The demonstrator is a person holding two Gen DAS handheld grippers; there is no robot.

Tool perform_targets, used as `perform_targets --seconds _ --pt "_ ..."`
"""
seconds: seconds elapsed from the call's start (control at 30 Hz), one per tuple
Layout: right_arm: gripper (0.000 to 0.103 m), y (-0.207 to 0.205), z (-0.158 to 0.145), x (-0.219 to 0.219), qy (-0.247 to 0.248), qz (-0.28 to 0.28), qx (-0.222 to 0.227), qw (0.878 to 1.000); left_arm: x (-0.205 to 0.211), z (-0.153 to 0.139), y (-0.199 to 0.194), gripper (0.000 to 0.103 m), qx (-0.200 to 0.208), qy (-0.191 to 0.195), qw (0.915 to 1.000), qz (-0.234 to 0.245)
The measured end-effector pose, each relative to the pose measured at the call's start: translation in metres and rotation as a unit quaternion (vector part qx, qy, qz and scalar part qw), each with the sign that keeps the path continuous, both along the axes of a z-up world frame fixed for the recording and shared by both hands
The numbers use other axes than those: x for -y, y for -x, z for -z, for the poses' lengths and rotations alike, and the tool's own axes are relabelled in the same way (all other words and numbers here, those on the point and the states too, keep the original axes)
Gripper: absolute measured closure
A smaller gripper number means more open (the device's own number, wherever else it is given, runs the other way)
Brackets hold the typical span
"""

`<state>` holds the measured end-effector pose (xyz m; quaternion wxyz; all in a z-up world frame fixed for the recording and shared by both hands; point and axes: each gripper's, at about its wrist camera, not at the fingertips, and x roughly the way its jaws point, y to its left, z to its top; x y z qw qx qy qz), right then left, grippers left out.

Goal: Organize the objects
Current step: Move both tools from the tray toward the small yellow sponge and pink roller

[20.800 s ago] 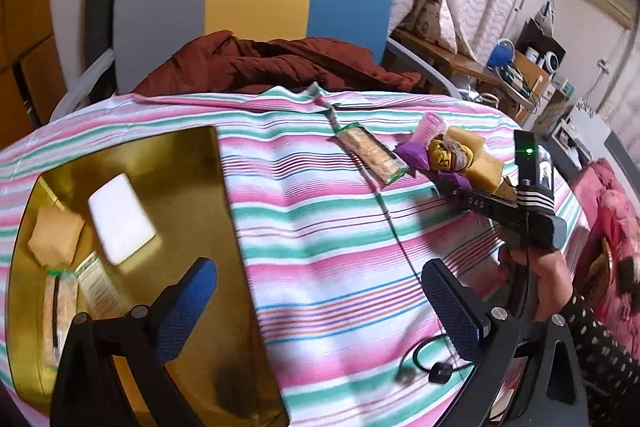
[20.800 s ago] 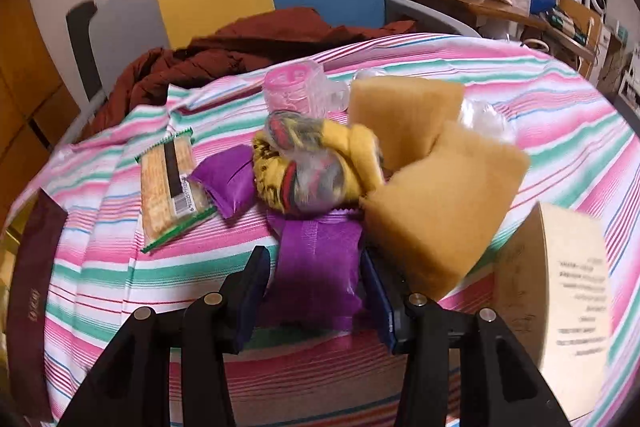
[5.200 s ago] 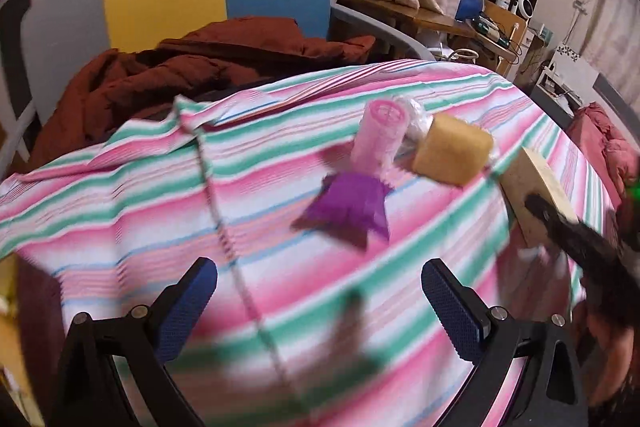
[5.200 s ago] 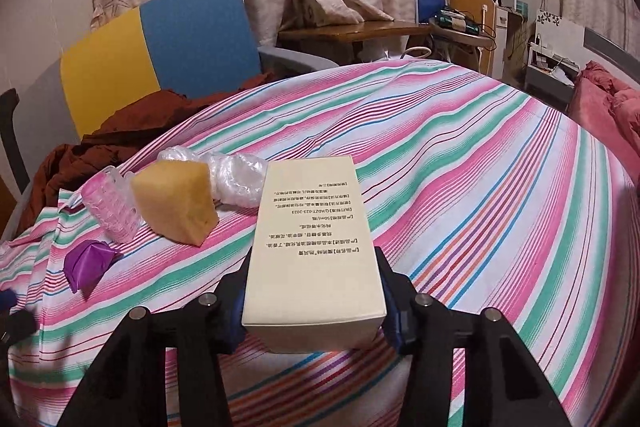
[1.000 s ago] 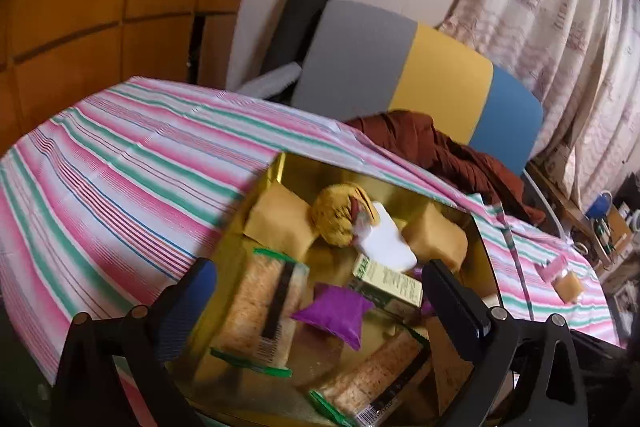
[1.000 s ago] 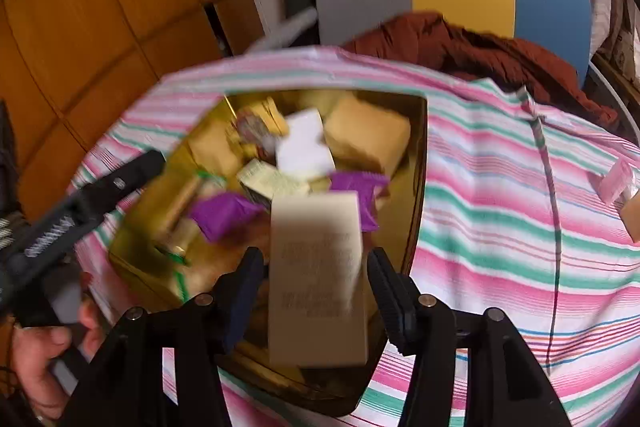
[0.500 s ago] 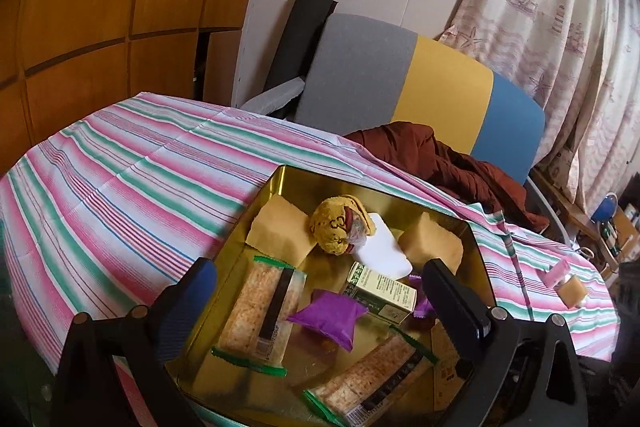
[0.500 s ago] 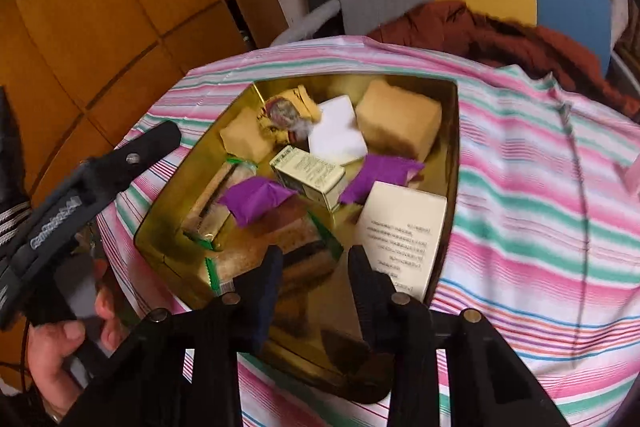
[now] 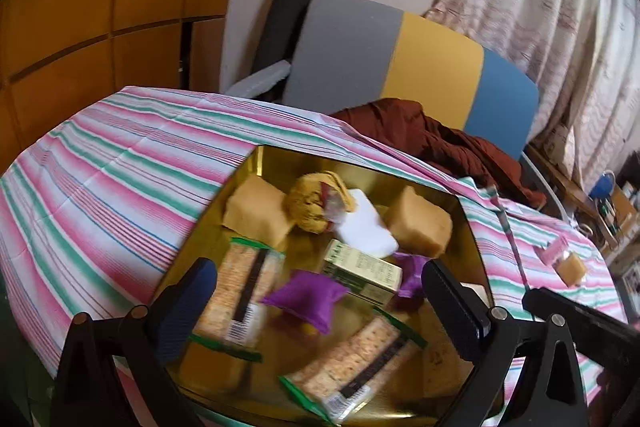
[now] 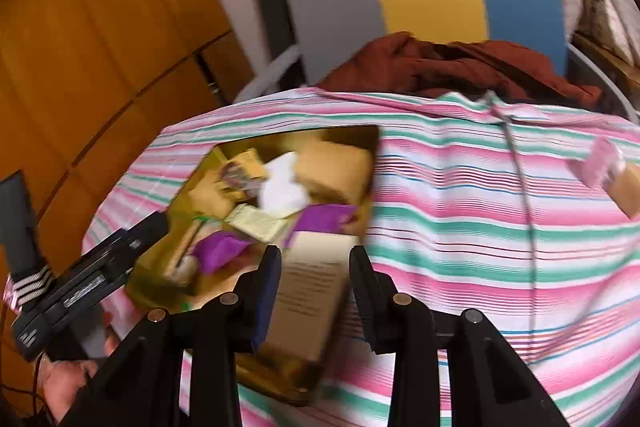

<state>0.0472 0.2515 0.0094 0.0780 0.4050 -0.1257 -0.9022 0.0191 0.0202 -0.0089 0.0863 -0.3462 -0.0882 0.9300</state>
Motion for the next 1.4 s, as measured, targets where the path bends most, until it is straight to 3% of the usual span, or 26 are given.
perform_targets --seconds 0.47,0.87,1.17,1.4 --pt "0.064 -0.006 0.030 -0.110 -0.027 0.141 0.051 0.988 -0.074 -0.006 -0.005 0.000 0.018 0.021 0.9945 0.101" --pt "0.063 -0.027 0.047 -0.187 -0.043 0.210 0.051 0.975 -0.156 -0.003 -0.012 0.000 0.035 0.048 0.9779 0.201" --pt "0.061 -0.024 0.039 -0.282 -0.052 0.301 0.038 0.951 -0.199 0.003 -0.017 0.000 0.052 0.063 0.9665 0.243" --pt "0.058 0.017 0.025 -0.351 -0.068 0.360 0.024 0.930 -0.207 0.005 -0.025 0.000 0.058 0.068 0.9630 0.254"
